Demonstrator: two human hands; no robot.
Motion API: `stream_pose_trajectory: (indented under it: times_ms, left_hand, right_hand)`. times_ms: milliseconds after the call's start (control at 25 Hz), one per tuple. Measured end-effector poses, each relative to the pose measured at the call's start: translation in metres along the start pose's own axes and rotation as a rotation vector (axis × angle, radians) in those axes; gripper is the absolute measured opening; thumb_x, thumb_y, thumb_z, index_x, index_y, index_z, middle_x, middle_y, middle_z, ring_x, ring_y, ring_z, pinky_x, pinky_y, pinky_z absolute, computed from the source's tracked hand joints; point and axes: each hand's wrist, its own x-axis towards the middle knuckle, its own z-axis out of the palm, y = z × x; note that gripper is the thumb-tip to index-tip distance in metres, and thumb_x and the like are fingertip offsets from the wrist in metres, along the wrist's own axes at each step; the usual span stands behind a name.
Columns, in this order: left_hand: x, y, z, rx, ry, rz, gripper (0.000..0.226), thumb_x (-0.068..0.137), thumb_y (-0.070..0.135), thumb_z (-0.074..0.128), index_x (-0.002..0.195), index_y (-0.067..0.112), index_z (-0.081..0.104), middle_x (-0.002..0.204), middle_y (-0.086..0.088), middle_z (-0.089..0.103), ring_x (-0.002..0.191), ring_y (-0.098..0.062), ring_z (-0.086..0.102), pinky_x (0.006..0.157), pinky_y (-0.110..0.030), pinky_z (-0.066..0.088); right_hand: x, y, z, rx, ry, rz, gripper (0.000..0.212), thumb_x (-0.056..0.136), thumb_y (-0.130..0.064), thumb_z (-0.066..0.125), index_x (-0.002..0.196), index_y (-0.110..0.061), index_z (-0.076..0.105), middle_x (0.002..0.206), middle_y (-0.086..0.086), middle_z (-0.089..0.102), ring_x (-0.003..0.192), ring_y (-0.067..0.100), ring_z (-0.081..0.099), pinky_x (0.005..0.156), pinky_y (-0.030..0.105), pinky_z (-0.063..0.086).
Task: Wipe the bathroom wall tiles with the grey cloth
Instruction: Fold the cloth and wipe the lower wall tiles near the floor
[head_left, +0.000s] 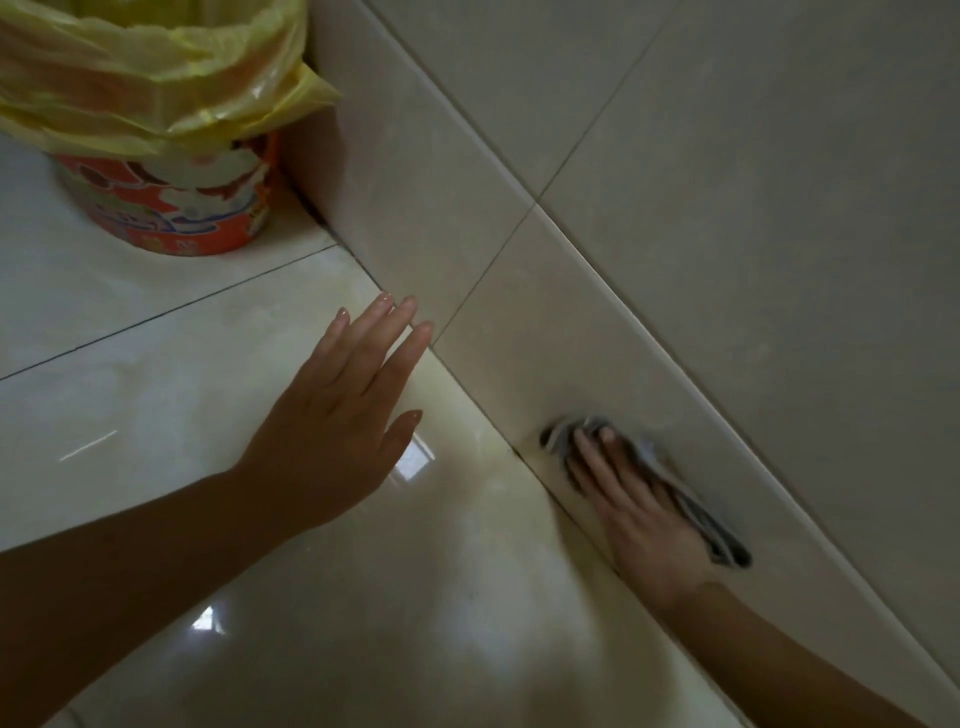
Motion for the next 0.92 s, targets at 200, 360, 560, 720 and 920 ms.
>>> stream_pose_trajectory:
  times_ms: [200, 360, 560, 720, 920]
  left_hand:
    - [0.008, 0.026, 0.003, -0.007, -0.023, 0.095, 0.059, 0.100, 0.033, 0.041, 0.149, 0.001, 0.038, 0.158, -0.020, 0.030, 0.149, -0.035, 0.024, 0.121, -0.052, 0.021]
    - [0.004, 0.035, 0.001, -0.001, -0.049, 0.150, 0.060, 0.100, 0.037, 0.038, 0.148, 0.002, 0.039, 0.157, -0.020, 0.032, 0.148, -0.036, 0.027, 0.120, -0.052, 0.022]
    - [-0.002, 0.046, 0.000, -0.035, -0.096, 0.219, 0.059, 0.100, 0.035, 0.038, 0.149, 0.002, 0.038, 0.158, -0.020, 0.031, 0.148, -0.035, 0.025, 0.121, -0.051, 0.021]
    - [0.009, 0.067, 0.001, -0.085, -0.088, 0.283, 0.058, 0.100, 0.034, 0.041, 0.148, 0.002, 0.039, 0.158, -0.019, 0.031, 0.149, -0.034, 0.025, 0.122, -0.051, 0.019]
    - [0.022, 0.085, -0.002, -0.105, -0.100, 0.353, 0.060, 0.098, 0.034, 0.041, 0.150, 0.004, 0.034, 0.159, -0.018, 0.028, 0.150, -0.032, 0.021, 0.123, -0.046, 0.012]
  right_hand:
    - [0.078, -0.014, -0.007, 0.074, 0.085, 0.114, 0.068, 0.081, -0.001, 0.038, 0.149, -0.010, 0.034, 0.161, 0.006, 0.017, 0.149, 0.028, -0.004, 0.110, 0.041, 0.027]
    - [0.041, -0.044, 0.054, -0.011, -0.172, -0.085, 0.068, 0.088, -0.003, 0.023, 0.154, -0.004, 0.007, 0.160, 0.013, -0.001, 0.145, 0.028, -0.018, 0.118, 0.041, 0.013]
    - [-0.046, -0.017, 0.043, 0.074, -0.056, 0.040, 0.070, 0.076, 0.002, 0.025, 0.145, -0.003, 0.031, 0.157, 0.010, 0.027, 0.149, 0.025, -0.009, 0.114, 0.040, 0.027]
    - [-0.036, 0.006, 0.000, 0.045, 0.078, 0.190, 0.072, 0.077, 0.001, 0.037, 0.148, -0.012, 0.037, 0.161, 0.005, 0.016, 0.149, 0.026, 0.000, 0.103, 0.040, 0.028]
    - [0.004, -0.020, 0.028, -0.009, 0.060, 0.145, 0.066, 0.084, 0.000, 0.026, 0.147, -0.013, 0.036, 0.157, 0.005, 0.030, 0.146, 0.028, 0.014, 0.116, 0.039, 0.005]
